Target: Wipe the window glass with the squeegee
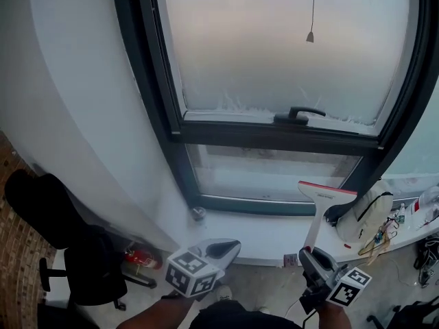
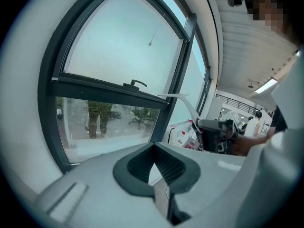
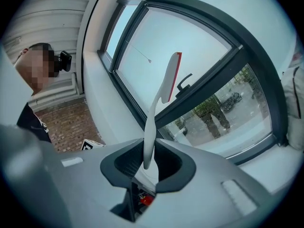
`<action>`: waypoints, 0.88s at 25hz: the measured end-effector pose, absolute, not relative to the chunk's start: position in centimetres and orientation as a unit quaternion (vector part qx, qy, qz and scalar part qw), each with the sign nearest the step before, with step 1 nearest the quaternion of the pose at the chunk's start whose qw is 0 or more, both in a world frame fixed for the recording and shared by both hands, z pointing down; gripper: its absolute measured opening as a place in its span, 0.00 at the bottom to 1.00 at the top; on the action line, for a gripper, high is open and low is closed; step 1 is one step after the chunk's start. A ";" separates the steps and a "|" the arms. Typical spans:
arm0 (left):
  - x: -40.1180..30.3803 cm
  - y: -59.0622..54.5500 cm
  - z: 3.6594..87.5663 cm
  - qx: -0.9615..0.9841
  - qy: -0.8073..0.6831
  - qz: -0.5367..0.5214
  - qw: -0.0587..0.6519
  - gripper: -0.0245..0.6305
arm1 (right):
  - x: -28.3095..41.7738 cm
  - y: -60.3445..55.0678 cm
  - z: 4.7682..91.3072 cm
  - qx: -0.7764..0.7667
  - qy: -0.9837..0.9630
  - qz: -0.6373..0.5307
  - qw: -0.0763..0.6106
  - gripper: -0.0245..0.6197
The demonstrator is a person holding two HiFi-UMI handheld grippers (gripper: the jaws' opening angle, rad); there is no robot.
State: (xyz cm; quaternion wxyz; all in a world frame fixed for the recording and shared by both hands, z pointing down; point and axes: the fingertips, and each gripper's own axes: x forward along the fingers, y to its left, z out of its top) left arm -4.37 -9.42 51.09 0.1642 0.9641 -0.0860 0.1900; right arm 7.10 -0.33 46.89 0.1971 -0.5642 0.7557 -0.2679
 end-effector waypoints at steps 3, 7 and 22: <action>-3.9 -6.9 50.4 0.965 -0.101 0.182 0.162 0.04 | 7.9 2.1 46.5 -0.556 0.762 -0.266 0.197 0.17; -3.3 -3.3 50.1 0.963 -0.116 0.179 0.163 0.04 | 8.9 4.8 46.7 -0.545 0.770 -0.269 0.194 0.17; -5.9 1.4 50.4 0.955 -0.165 0.184 0.166 0.04 | 7.7 9.3 47.3 -0.504 0.796 -0.276 0.191 0.17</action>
